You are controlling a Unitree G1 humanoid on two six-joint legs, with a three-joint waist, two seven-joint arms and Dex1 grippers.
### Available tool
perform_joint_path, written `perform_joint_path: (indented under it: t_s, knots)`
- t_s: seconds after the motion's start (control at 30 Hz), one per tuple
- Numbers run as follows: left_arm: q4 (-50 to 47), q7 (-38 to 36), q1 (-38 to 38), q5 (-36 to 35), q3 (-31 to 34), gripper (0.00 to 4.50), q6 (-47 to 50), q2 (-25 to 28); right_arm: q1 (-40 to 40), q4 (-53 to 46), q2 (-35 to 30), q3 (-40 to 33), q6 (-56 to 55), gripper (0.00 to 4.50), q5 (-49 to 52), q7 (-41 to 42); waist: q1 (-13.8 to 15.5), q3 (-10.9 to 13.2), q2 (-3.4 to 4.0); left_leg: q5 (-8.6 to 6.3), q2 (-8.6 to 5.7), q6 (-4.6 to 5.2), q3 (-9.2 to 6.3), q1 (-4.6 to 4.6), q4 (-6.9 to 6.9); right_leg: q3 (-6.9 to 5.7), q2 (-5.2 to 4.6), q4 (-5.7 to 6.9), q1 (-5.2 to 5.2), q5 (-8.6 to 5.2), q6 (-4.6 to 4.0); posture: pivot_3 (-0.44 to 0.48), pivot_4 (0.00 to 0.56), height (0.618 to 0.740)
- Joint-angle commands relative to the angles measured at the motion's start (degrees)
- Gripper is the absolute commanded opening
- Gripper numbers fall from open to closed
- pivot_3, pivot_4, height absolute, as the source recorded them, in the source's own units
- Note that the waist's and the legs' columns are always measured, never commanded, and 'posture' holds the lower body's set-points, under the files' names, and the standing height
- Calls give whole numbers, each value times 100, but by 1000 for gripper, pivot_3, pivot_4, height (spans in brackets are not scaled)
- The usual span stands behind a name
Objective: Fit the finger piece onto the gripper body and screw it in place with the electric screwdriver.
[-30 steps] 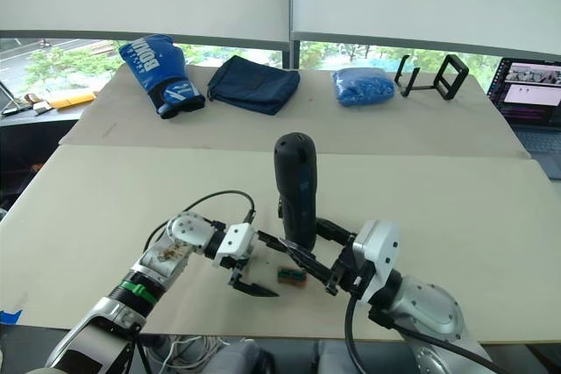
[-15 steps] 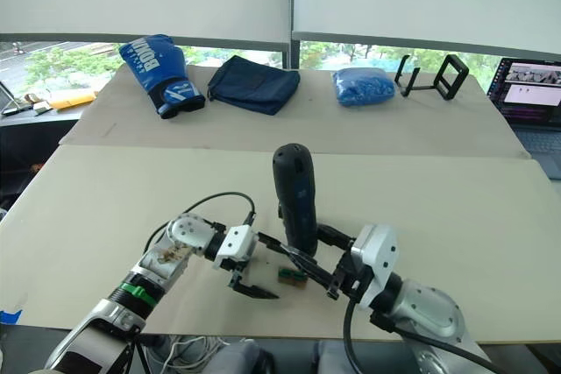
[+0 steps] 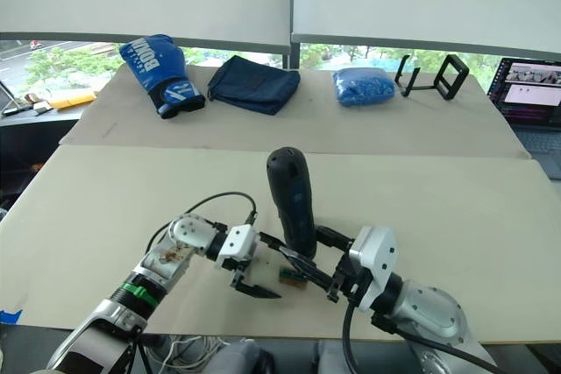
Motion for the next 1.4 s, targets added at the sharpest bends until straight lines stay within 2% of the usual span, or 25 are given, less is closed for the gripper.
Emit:
perform_joint_path:
  t_s: [0.03,0.77,0.97,1.2,1.4]
  knots:
    - [-215,21,-2,-56,-16,4500,16,-40,-18,-262,-60,6,-58,1903,97,19,0,0,0,0,0,0,0,0,0,0,0,0,0,0,0,0,150,740]
    - [-395,120,10,-78,-17,4500,124,-127,15,-176,-394,35,150,1903,266,288,10,0,-1,-2,1,3,0,-1,0,1,-3,-2,1,0,0,0,150,740]
    - [-432,152,30,-80,-21,4500,150,-151,121,-334,-520,-249,172,1903,554,354,19,0,-1,-2,1,4,0,-1,1,1,-3,-3,1,0,0,0,150,740]
    - [-343,72,61,-75,-61,4500,146,-140,64,-938,-362,-432,231,1903,1016,-190,53,0,-1,-4,2,6,0,-1,1,0,-6,-5,1,0,0,0,150,740]
    - [-261,16,32,-74,-92,4500,181,-179,-38,-937,-297,-209,160,1903,681,-451,52,0,-1,-4,1,6,0,-1,2,1,-6,-4,1,0,1,0,150,740]
